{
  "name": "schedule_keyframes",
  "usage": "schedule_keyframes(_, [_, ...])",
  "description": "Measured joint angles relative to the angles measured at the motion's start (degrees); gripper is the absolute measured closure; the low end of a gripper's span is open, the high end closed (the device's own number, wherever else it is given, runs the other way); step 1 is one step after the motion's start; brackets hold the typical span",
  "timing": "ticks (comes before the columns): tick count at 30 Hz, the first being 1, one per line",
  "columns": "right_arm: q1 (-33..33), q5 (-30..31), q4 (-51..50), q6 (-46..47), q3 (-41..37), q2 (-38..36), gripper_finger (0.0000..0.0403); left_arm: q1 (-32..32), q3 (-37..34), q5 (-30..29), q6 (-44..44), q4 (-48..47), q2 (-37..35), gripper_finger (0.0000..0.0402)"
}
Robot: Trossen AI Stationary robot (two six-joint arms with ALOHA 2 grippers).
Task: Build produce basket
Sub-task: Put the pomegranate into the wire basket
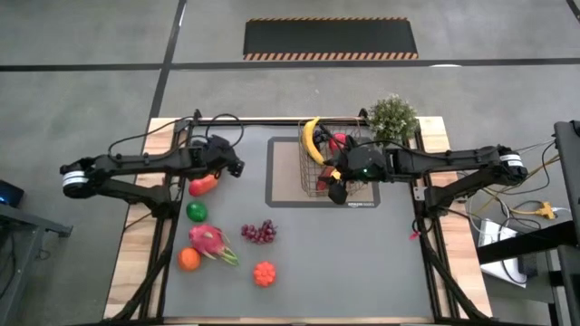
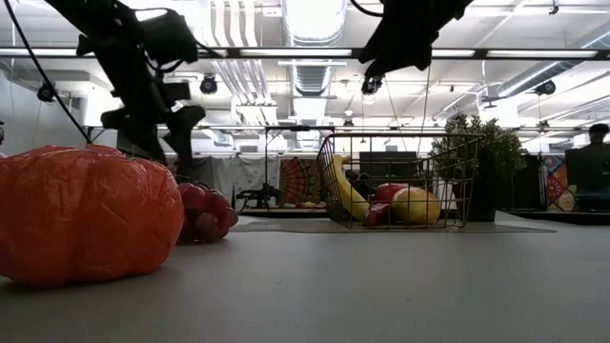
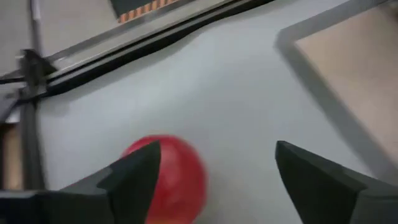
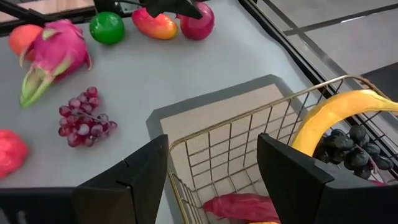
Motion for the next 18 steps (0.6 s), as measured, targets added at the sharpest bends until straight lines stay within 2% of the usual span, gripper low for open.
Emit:
schedule_keyframes(4, [0.0, 0.0, 0.1, 0.0, -0.4, 0.0, 0.0174, 2.2, -0.3, -0.4, -2.8, -3.9, 0.1, 0.0076])
schedule_keyframes(12, [0.0, 0.0, 1.0, -0.1, -1.2, 0.0, 0.0174, 4.5, -1.3, 2.1, -3.0, -4.4, 3.8, 0.0072])
schedule_keyframes(18, [0.0, 0.0, 1.1, -0.1, -1.3, 0.0, 0.0174, 4.8, -0.9, 0.6, -2.8, -4.4, 7.3, 0.0072])
